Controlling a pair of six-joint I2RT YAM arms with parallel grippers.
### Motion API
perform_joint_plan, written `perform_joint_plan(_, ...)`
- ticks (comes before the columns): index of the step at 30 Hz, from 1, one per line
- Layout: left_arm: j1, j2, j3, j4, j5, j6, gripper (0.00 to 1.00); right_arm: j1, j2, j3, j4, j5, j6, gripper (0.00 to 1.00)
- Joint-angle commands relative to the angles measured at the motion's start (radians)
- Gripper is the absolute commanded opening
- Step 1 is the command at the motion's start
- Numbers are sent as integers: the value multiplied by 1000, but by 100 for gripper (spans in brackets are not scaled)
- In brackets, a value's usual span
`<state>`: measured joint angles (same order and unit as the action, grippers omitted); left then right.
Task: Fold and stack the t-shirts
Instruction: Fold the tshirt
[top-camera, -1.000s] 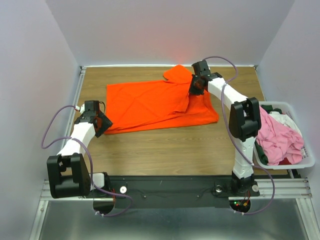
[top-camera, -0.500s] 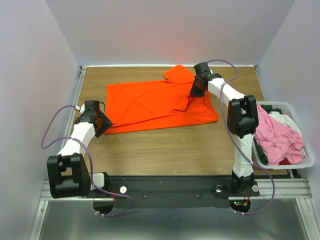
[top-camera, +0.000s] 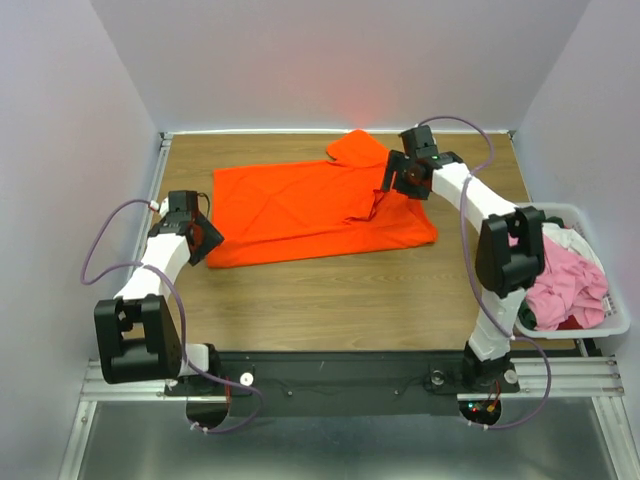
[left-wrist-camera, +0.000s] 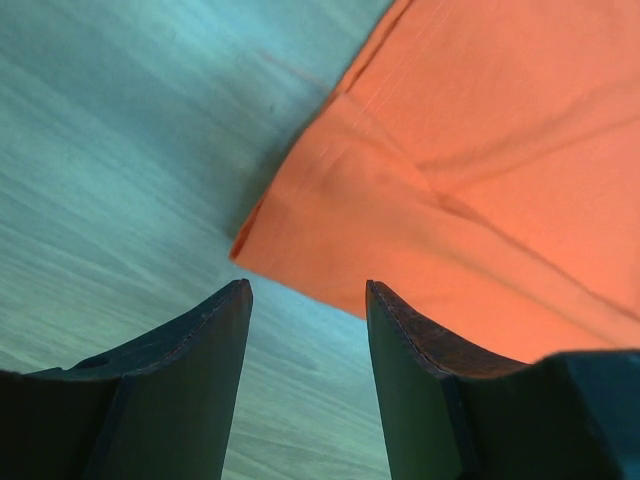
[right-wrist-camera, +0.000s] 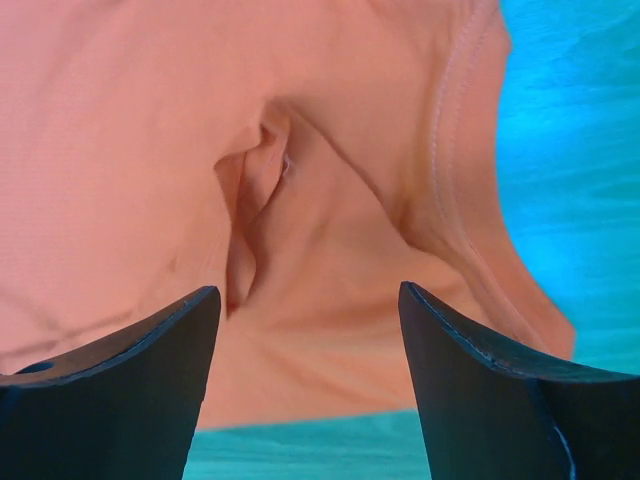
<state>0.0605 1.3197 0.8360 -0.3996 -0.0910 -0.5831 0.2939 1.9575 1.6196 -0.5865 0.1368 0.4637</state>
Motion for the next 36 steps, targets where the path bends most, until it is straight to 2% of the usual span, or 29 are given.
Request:
perform_joint_plan(1,-5,27,92,2,13,-15,58,-6,-121,-92,40,-47,-71,78)
perform_joint_plan(5,-40,71,138,10,28,-26,50,-9,-187,-193,63,-94,-53,72)
perform_joint_plan(10,-57,154,140,33,36,-40,39,-58,-221,-294,68,-98,10,57)
perform_joint_plan(15,-57,210,92,79,27,-31,37,-148,-232,-406,114,-167,50,52)
perform_joint_plan(19,-56,266,68,106,16,-24,36,-234,-200,-470,172,-166,66,50)
perform_joint_plan(27,-34,259,45,97,2,-14,36,-277,-189,-503,174,-143,82,48)
perform_joint_plan(29,-34,242,45,97,14,-12,36,-276,-221,-512,177,-115,64,48)
perform_joint_plan(31,-36,228,49,96,25,-12,41,-276,-250,-512,177,-118,47,48)
perform_joint_plan(36,-37,116,77,74,46,-29,62,-277,-345,-515,172,-131,21,54)
